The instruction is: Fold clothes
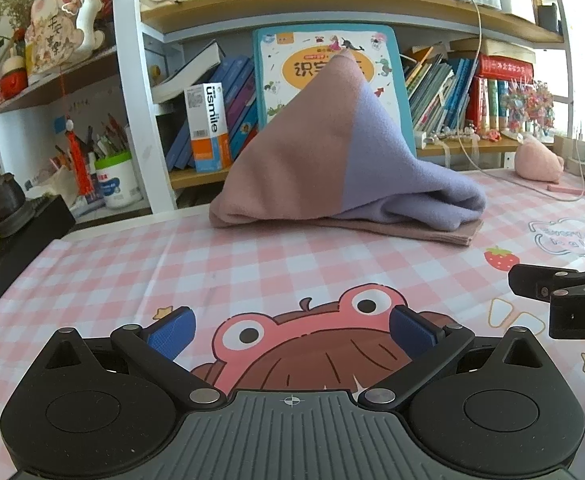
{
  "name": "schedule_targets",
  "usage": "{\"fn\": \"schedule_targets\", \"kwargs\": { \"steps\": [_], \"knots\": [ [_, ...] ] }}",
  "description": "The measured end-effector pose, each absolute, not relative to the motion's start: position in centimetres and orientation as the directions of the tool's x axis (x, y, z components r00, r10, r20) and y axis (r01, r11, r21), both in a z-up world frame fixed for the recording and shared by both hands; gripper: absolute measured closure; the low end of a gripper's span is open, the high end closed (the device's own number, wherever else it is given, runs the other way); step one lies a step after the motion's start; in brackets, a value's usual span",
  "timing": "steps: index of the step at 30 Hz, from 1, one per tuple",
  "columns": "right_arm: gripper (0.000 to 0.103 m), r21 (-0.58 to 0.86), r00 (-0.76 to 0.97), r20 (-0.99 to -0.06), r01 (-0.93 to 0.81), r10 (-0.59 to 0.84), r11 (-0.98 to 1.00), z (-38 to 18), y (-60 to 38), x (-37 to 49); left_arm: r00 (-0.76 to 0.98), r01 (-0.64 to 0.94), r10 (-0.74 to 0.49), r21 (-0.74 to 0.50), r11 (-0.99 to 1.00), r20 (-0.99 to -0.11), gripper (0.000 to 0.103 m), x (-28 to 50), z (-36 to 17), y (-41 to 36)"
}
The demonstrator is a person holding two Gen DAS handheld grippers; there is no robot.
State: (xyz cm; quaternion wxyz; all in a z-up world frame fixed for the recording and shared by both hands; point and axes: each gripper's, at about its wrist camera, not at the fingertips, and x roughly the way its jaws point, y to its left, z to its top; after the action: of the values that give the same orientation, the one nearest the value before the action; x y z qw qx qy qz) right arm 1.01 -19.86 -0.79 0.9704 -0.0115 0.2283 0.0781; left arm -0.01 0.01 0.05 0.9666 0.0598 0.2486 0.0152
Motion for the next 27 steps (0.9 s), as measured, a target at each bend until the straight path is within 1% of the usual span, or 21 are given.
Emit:
{"fn": "schedule_targets", "kwargs": {
  "steps": [13,27],
  "knots": [
    [0.000,0.011,0.880,-0.443,-0.184,0.170,0.983,-1.1,-20.8,1.1,0.877,-0.003,0.061,0.123,0.992,-0.476,0.000,0.2,0.1,0.1],
    [0.000,0.003,0.876,-0.459,-0.162,0.145,0.987,-0.7,-19.9,1.3,0.877,-0.004,0.066,0.130,0.991,-0.477,0.000,0.1,-0.1,-0.1]
  ]
}}
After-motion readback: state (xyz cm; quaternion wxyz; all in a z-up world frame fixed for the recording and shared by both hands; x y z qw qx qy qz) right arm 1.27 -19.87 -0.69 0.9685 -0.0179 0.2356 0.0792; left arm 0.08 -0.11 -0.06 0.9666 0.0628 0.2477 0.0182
